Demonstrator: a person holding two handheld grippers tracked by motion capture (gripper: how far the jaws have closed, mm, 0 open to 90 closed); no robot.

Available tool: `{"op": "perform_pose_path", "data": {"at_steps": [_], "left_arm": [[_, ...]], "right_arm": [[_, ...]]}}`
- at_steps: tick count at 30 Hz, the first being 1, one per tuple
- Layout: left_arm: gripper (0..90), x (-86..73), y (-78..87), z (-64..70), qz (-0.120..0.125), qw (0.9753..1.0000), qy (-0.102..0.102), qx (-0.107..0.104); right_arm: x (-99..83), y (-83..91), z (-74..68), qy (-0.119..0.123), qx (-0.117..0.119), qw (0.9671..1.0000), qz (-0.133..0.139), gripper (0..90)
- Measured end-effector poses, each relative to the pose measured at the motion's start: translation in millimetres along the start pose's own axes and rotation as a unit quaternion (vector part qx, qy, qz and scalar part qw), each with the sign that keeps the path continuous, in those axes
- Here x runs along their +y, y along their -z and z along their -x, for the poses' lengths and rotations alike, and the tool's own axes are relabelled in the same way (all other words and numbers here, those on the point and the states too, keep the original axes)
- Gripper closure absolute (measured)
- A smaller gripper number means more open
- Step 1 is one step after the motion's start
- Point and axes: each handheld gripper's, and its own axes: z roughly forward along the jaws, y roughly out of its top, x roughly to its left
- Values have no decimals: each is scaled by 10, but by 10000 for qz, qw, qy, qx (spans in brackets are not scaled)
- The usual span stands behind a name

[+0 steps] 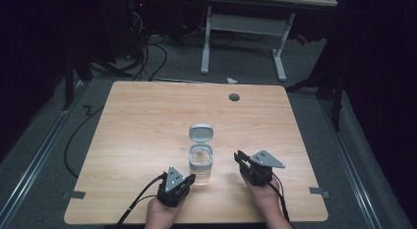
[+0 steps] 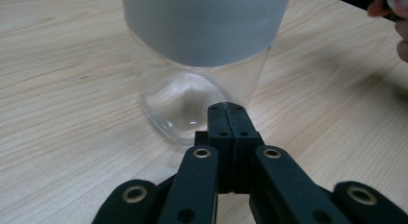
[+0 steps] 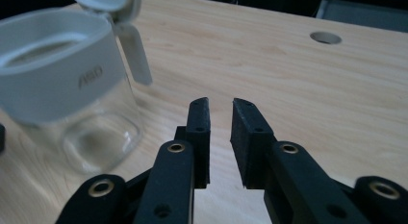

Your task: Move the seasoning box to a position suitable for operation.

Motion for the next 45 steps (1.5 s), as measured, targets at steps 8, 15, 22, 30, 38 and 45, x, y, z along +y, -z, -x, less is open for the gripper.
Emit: {"op": "perform_pose_path", "data": {"at_steps": [8, 15, 22, 30, 38, 45], "left_arm": [[900, -16, -52, -7, -12, 10000, -74, 48], [900, -3, -50, -16, -32, 10000, -71, 19], [900, 4, -36, -28, -10, 10000, -87, -34], [900, 3, -46, -41, -55, 9999, -37, -85], [900, 15, -49, -43, -43, 9999, -17, -113], [900, 12, -48, -49, -65, 9999, -33, -108]], "right_arm": [[292, -191, -88, -16, 214, 9995, 222, 899], [524, -267, -132, -7, 275, 9990, 360, 899], [813, -381, -190, 34, 345, 9982, 499, 897], [1029, -457, -223, 58, 391, 9974, 608, 897], [1144, -537, -281, 64, 462, 9968, 653, 894], [1207, -595, -328, 113, 542, 9964, 649, 894]]}}
